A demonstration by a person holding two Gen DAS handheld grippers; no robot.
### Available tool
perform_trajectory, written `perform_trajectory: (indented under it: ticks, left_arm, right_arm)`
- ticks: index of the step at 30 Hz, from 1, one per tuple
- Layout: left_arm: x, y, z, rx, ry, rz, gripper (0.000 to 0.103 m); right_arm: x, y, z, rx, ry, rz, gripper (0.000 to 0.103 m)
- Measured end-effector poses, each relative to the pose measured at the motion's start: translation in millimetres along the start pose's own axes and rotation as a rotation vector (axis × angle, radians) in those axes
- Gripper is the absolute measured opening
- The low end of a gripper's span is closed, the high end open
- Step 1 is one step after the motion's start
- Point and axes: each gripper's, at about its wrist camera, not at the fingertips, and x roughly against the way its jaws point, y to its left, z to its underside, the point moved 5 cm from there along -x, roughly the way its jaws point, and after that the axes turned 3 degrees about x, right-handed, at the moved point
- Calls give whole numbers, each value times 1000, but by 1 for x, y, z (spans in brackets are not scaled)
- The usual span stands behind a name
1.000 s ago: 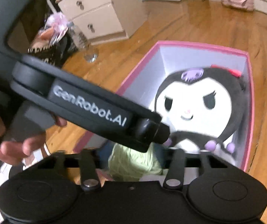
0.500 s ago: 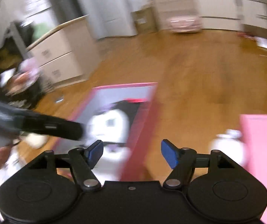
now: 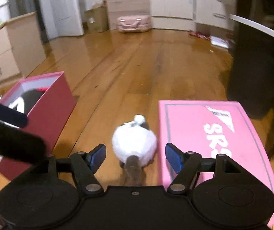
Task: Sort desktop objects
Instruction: 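Move the right gripper to the white fluffy plush and grasp it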
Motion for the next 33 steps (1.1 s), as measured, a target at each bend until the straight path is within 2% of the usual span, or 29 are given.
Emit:
perform_trajectory:
  ticks: [4,9,16,20,24,30,33]
  left_arm:
    - [-15,9,-6,20,11,-74,103]
    - [-17,20,-17,16,-12,-141,103]
    - [-19,44,-26,77,-43,-209,103]
    - [-18,51,-28,93,-47,-204,103]
    - [-16,60,-29,130,-30,-186,103]
    - [-15,68,-30,155,-29,-183,103]
    - [-16,72,-30,179,-25,-175,103]
  right_arm:
    - [-13,22,0,112,-32,27,74]
    - [-27,19,0,60,-10,16,74]
    - [-46,14,-2,45,39,31,74]
    - [-57,15,-5,75,63,94,75]
    - [-67,10,-1,46,78,108,78]
    - [-68,17,6,105,70,147,78]
    - [-67,19,8,124,63,165,71]
